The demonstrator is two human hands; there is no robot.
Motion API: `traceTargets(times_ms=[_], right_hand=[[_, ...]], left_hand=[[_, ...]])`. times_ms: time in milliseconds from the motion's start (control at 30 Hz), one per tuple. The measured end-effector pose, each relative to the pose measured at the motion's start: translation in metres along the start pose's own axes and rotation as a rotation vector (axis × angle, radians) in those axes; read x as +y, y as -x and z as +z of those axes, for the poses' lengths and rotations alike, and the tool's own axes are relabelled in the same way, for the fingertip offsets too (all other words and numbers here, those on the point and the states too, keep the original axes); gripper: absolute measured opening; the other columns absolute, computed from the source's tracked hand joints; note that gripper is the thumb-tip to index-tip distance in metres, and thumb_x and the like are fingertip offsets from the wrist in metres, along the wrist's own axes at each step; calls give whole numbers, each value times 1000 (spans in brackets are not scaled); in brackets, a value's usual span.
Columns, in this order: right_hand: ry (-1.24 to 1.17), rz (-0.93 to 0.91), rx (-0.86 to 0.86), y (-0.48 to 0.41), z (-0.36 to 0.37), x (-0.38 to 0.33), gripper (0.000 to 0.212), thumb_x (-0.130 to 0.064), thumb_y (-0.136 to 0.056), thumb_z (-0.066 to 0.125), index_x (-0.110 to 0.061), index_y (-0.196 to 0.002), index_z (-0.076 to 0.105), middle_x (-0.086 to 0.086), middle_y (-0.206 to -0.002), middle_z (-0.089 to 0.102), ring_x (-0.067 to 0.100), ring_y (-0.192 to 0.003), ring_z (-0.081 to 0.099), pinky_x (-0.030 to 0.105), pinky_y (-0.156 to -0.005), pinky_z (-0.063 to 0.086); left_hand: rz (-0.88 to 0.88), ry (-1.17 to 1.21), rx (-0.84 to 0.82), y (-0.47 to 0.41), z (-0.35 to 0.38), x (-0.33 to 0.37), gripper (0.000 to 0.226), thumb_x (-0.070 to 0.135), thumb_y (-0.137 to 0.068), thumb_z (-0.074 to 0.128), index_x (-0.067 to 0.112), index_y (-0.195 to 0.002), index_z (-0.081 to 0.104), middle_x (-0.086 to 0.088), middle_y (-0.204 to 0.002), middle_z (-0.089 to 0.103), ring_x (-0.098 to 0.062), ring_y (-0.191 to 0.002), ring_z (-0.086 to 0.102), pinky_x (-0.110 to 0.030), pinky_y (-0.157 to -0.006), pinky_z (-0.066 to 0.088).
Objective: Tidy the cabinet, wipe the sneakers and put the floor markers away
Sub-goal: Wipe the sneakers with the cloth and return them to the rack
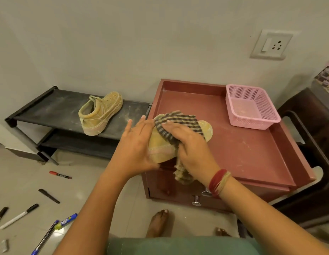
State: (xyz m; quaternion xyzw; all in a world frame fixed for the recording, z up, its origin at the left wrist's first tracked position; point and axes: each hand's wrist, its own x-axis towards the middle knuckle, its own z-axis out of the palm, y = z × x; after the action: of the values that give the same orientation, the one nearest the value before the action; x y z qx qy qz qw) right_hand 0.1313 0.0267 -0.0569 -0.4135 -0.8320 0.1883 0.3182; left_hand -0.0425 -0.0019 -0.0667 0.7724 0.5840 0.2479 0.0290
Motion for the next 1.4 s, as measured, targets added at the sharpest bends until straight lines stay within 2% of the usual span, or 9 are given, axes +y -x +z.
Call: traceTargets(times_ms=[167,300,433,700,800,967,1133,1300,1400], right_hand=[[44,109,65,-15,-16,13,53,1,-80,37,-14,-125,59,3,-129,57,19,-120,51,36,-105,38],[75,-51,-31,-4,-7,-3,55,-6,-77,32,-15,-124,59,3,-130,56,18,-122,49,28,-104,35],[25,168,34,-17,-12,10,54,4,-79,40,-16,-125,59,2,-130,56,19,-122,49,36,-107,35],[108,186,-20,-14,-11,10,52,3,-82,45,-19,-128,56,-1,-130,55,18,-122,49,30,-106,35],[141,24,-92,1,-2,-7,53,-1,-80,47,-20,-129,55,0,-132,54,20,-120,47,31,-103,36],[237,188,-57,-9,-14,22,59,7,-80,44,-20,-132,52,2,-131,54,26,-121,48,36,-107,33],[209,38,-273,8,-23,13,72,11,-74,44,-30,-134,48,-9,-143,42,14,-130,38,23,-104,29],[300,195,-75,4,-35,45,67,11,-73,42,-20,-131,53,0,-138,50,22,-127,44,32,-109,30],[175,59,-124,20,-26,20,65,3,-72,33,-19,-129,56,-1,-136,52,17,-126,45,30,-110,31]], left_hand=[[53,60,29,0,3,6,94,42,-51,76,13,-134,40,-3,-137,49,-25,-143,26,-40,-118,9],[48,44,36,-2,3,1,97,51,-52,66,9,-136,40,-3,-137,49,-24,-143,27,-38,-118,8],[56,55,35,0,3,0,96,44,-50,73,13,-134,40,-2,-135,50,-26,-142,28,-43,-118,6],[0,34,60,6,6,4,92,51,-50,67,22,-132,39,9,-135,47,-21,-144,24,-61,-110,-11],[-37,56,56,5,6,1,93,52,-52,66,23,-136,37,10,-137,46,-20,-145,22,-60,-111,-11],[-29,39,44,5,5,3,94,48,-49,71,26,-134,36,10,-136,46,-20,-144,23,-61,-111,-10],[-62,24,34,7,7,-2,98,50,-50,71,24,-136,35,6,-136,47,-21,-143,27,-63,-112,-8],[-57,76,65,0,9,9,99,50,-49,71,22,-138,36,5,-136,47,-21,-142,28,-61,-112,-6],[-48,66,88,2,13,9,98,53,-51,69,21,-138,36,4,-135,48,-22,-140,32,-62,-112,-4]])
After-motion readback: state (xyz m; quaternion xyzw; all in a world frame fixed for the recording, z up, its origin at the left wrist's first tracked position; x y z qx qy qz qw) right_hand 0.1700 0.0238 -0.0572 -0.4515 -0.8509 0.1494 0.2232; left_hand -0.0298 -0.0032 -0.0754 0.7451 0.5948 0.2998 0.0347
